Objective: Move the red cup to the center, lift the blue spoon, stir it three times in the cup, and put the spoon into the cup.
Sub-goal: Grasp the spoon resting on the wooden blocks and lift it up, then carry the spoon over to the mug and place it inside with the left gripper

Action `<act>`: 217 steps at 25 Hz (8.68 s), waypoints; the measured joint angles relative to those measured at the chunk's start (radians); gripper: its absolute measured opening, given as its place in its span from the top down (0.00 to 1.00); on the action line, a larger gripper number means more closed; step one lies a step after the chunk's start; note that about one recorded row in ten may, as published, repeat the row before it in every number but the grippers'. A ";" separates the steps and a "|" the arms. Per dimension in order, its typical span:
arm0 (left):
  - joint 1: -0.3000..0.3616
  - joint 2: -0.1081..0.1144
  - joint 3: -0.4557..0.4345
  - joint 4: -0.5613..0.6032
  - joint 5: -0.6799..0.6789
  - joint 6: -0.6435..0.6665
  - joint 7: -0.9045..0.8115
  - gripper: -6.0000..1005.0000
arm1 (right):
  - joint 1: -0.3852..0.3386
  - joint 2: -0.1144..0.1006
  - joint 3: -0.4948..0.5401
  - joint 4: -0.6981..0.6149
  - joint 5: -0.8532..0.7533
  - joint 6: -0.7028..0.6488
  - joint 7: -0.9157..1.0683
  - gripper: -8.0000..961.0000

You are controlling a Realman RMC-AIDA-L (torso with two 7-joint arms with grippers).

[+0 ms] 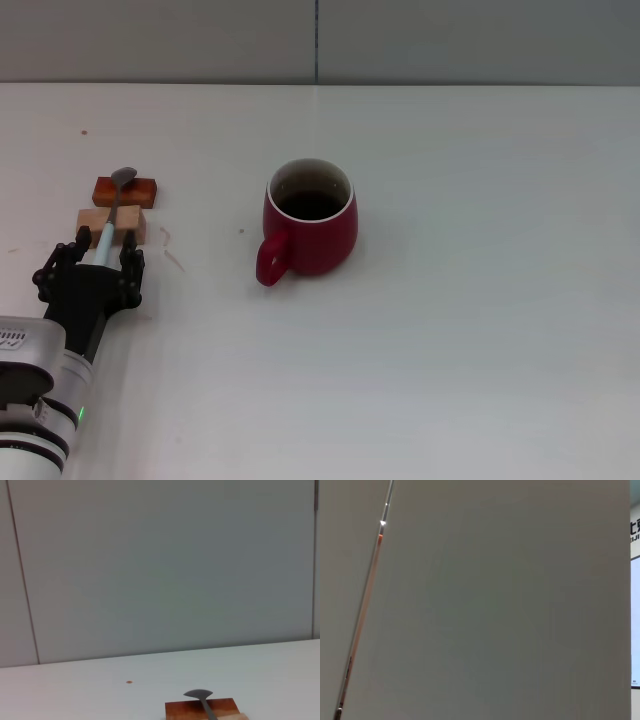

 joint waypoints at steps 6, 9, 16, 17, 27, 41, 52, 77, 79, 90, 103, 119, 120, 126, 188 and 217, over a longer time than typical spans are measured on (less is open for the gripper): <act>0.000 0.000 -0.005 0.000 0.001 0.001 0.001 0.49 | 0.000 0.000 0.000 0.000 0.000 0.001 0.000 0.36; 0.000 0.000 -0.006 -0.001 0.001 0.001 0.002 0.53 | 0.000 0.000 0.000 0.000 0.000 0.002 0.000 0.36; 0.000 0.000 -0.006 -0.001 0.001 0.001 0.003 0.58 | 0.003 0.000 -0.008 0.000 0.000 0.004 0.000 0.36; 0.000 0.000 -0.006 -0.001 0.001 0.001 0.003 0.59 | 0.003 0.000 -0.008 0.000 0.000 0.004 0.000 0.36; -0.002 0.000 -0.006 -0.001 0.001 0.001 0.003 0.64 | 0.003 -0.002 -0.011 0.000 0.000 0.004 0.000 0.36; -0.004 0.000 -0.006 -0.005 0.001 -0.006 0.021 0.74 | 0.002 -0.002 -0.011 0.000 0.000 0.004 0.000 0.36; -0.004 0.000 -0.010 -0.008 0.001 -0.002 0.021 0.77 | 0.000 -0.002 -0.011 0.000 0.000 0.003 0.000 0.36; -0.003 0.000 -0.020 -0.010 0.001 -0.005 0.033 0.81 | -0.003 0.000 -0.033 0.000 0.001 0.001 0.000 0.36; -0.004 0.000 -0.020 -0.010 0.001 -0.005 0.033 0.81 | -0.003 0.000 -0.035 0.000 0.004 0.001 0.000 0.36; -0.005 0.000 -0.020 -0.010 0.001 -0.014 0.033 0.82 | -0.002 0.000 -0.035 0.000 0.004 0.001 0.000 0.36; 0.000 0.000 -0.058 -0.033 0.001 -0.017 0.082 0.82 | -0.002 0.001 -0.035 0.000 0.001 0.001 0.000 0.36; 0.005 0.005 -0.123 -0.052 0.100 0.003 0.047 0.82 | -0.003 0.003 -0.035 0.000 0.005 0.001 0.000 0.36; 0.005 0.005 -0.123 -0.052 0.100 0.003 0.047 0.82 | -0.003 0.003 -0.035 0.000 0.005 0.001 0.000 0.36; 0.017 0.014 -0.126 -0.013 0.148 0.017 -0.200 0.82 | -0.003 0.003 -0.035 0.000 0.007 0.001 0.000 0.36; -0.196 0.207 0.398 1.503 0.987 0.512 -2.370 0.82 | -0.143 0.119 -0.066 0.063 0.000 -0.049 -0.038 0.36; -0.292 0.023 0.659 1.816 1.349 0.481 -2.375 0.82 | -0.228 0.123 -0.027 0.141 0.011 -0.207 -0.096 0.36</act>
